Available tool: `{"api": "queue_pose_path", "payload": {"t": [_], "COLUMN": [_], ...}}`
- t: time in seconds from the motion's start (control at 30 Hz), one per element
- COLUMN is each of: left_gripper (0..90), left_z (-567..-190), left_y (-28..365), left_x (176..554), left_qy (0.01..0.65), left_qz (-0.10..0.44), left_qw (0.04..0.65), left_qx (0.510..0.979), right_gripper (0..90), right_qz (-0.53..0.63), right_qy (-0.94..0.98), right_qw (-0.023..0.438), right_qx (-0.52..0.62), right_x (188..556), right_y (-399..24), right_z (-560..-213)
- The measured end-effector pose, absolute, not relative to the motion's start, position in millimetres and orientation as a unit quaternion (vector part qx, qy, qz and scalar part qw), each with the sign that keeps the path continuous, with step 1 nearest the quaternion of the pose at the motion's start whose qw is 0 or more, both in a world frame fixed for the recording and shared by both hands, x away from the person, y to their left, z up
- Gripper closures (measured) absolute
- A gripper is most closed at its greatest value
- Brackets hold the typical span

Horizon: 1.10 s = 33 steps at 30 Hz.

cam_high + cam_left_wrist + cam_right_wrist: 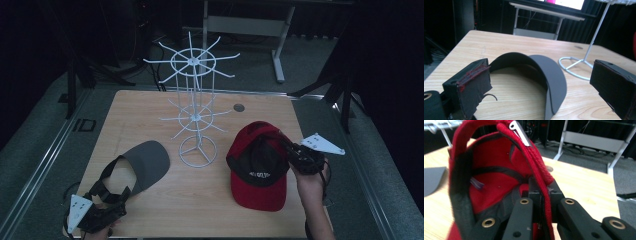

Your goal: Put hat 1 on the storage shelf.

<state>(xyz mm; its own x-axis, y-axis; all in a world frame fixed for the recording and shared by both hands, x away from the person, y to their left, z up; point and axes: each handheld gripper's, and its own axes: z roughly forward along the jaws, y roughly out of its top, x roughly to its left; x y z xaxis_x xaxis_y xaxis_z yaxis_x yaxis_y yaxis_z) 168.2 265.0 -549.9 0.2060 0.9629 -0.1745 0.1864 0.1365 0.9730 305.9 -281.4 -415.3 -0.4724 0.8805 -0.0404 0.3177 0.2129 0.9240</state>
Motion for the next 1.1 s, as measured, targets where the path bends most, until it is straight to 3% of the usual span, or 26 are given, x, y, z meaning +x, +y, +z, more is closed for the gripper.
{"api": "queue_pose_path", "payload": {"t": [0.23,0.4,0.5,1.1], "left_gripper": [3.6,3.6,8.5,14.0], "left_z": [-549.7,-547.1,-544.6,-497.6], "left_y": [259.9,251.6,247.2,220.9], "left_x": [169.8,168.7,168.8,183.8], "left_qy": [0.513,0.475,0.459,0.376], "left_qz": [0.342,0.305,0.293,0.248], "left_qw": [0.550,0.555,0.547,0.603], "left_qx": [0.563,0.611,0.635,0.658], "right_gripper": [85.6,85.6,85.6,85.6], "right_qz": [0.488,0.491,0.492,0.514], "right_qy": [0.707,0.702,0.699,0.688], "right_qw": [0.317,0.327,0.333,0.332], "right_qx": [0.402,0.398,0.398,0.391], "right_x": [294.2,290.4,289.8,276.7], "right_y": [-282.5,-284.6,-286.9,-285.2], "right_z": [-391.1,-378.6,-374.0,-351.7]}}
